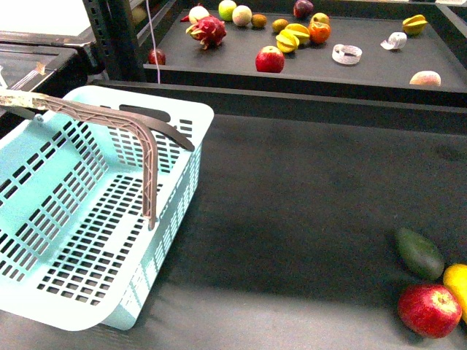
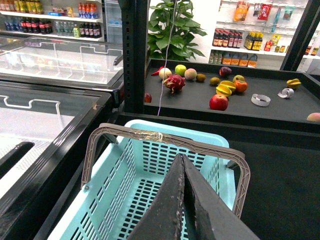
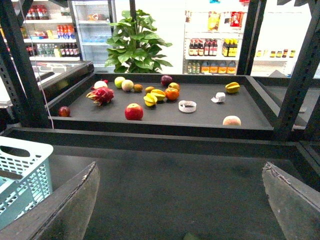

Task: Pick mango with right arm and hold basket with left

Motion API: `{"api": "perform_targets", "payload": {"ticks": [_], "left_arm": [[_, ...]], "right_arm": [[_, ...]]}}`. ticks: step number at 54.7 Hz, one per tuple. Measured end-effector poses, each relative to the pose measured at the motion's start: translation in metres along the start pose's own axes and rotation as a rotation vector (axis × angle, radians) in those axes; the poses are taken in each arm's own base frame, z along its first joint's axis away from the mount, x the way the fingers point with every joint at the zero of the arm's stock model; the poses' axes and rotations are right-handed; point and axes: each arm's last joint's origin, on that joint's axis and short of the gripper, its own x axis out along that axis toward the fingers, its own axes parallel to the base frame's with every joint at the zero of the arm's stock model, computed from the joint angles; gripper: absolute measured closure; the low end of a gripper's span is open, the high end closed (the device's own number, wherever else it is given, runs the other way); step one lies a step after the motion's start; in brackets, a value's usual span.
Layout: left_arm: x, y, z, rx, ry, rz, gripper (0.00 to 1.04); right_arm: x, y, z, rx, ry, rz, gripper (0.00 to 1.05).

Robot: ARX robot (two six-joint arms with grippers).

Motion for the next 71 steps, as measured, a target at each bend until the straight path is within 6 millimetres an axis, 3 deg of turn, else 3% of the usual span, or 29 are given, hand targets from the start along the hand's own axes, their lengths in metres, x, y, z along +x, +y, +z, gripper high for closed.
{"api": "perform_targets", "payload": {"ticks": [27, 34, 41, 44, 54, 71], "left_arm": [[0.0, 0.0, 0.0, 0.0, 0.0, 0.0, 0.07], [0.0, 0.0, 0.0, 0.001, 0.0, 0.007, 0.08], [0.011, 0.001, -0.007, -0.139, 0.077, 0.427, 0.08], [0.019, 0.002, -0.012, -0.2, 0.108, 0.507, 0.08], [0.063, -0.005, -0.015, -0.415, 0.211, 0.403, 0.08], [0.146, -0.018, -0.039, -0.621, 0.382, 0.348, 0.08]], "right_arm": [[0.0, 0.0, 0.0, 0.0, 0.0, 0.0, 0.08], [0.0, 0.0, 0.0, 0.0, 0.0, 0.0, 0.08], [0.0, 0.0, 0.0, 0.0, 0.0, 0.0, 0.08], [0.0, 0.0, 0.0, 0.0, 0.0, 0.002, 0.08], [0.0, 0.0, 0.0, 0.0, 0.0, 0.002, 0.08], [0.0, 0.0, 0.0, 0.0, 0.0, 0.001, 0.08]]}}
